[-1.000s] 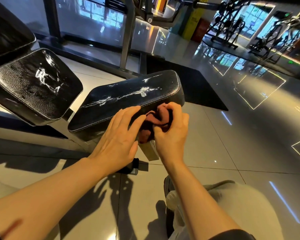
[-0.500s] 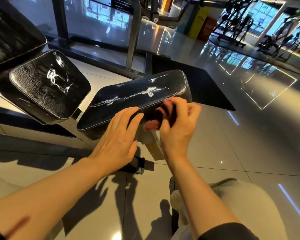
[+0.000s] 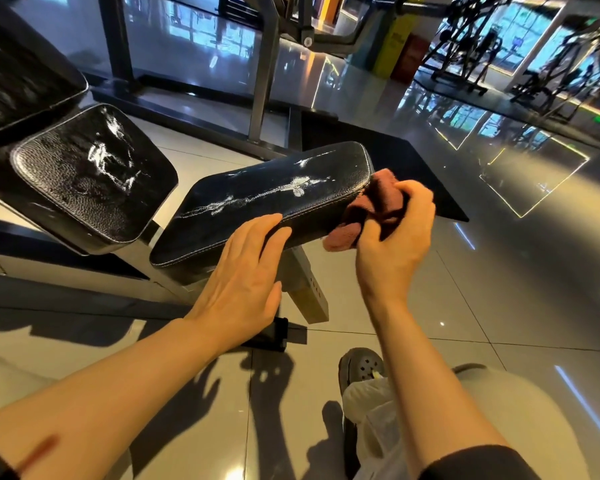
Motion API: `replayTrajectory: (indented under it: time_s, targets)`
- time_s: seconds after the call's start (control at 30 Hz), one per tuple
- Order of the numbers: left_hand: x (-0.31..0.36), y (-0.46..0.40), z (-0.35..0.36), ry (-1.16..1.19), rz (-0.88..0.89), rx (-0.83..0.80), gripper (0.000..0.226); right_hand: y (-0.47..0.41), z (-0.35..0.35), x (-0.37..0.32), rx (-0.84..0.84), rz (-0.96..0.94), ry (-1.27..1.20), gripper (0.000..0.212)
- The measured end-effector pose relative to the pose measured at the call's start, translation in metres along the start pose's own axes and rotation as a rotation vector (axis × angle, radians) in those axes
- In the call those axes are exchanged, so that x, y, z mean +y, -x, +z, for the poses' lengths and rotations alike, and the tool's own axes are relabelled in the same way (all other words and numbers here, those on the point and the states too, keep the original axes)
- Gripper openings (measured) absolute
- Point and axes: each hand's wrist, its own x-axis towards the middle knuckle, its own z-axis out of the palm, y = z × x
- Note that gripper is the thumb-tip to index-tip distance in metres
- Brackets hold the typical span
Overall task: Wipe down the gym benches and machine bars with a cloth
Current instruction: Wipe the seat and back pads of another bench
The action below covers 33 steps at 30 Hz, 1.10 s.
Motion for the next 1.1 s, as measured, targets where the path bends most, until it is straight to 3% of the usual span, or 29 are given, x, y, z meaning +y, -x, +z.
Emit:
replayTrajectory:
  time_s: [0.07,0.2,0.27,0.37,0.47,0.63,0.83,0.9,1.03,1.1]
  targets:
    - [0.0,-0.001,0.001,-0.007,-0.002,0.0,0.074,0.01,0.005,0.002,-0.069,-0.048,0.001,0.045]
    - [0.003,0.001,0.001,0.01,-0.018,-0.003,0.075,0.036,0.003,0.001,-0.376,-0.099,-0.019,0.049]
    - [0.004,0.005,-0.001,0.013,-0.047,-0.008,0.074,0.042,-0.005,0.005,-0.367,-0.122,-0.013,0.048]
    - [0.005,0.01,-0.006,-0.016,-0.11,0.015,0.074,0.028,-0.013,0.007,-0.15,-0.041,-0.028,0.045]
    - [0.017,0.009,-0.011,0.017,-0.193,0.015,0.077,0.014,-0.012,0.006,-0.08,-0.033,-0.008,0.043]
    - [0.004,0.029,-0.015,-0.001,-0.287,0.012,0.081,0.037,0.022,-0.006,-0.173,-0.086,0.046,0.042]
    - [-0.023,0.037,-0.018,-0.023,-0.4,0.052,0.076,0.089,0.051,-0.015,-0.521,-0.36,0.165,0.054]
    - [-0.024,0.037,-0.016,-0.007,-0.403,0.038,0.074,0.088,0.047,-0.016,-0.468,-0.35,0.106,0.048]
    - [-0.027,0.038,-0.011,0.007,-0.386,0.013,0.074,0.064,0.04,-0.013,-0.137,-0.209,0.092,0.042]
    - [-0.031,0.037,-0.012,0.001,-0.354,-0.007,0.075,0.063,0.045,-0.009,-0.12,-0.213,0.133,0.044]
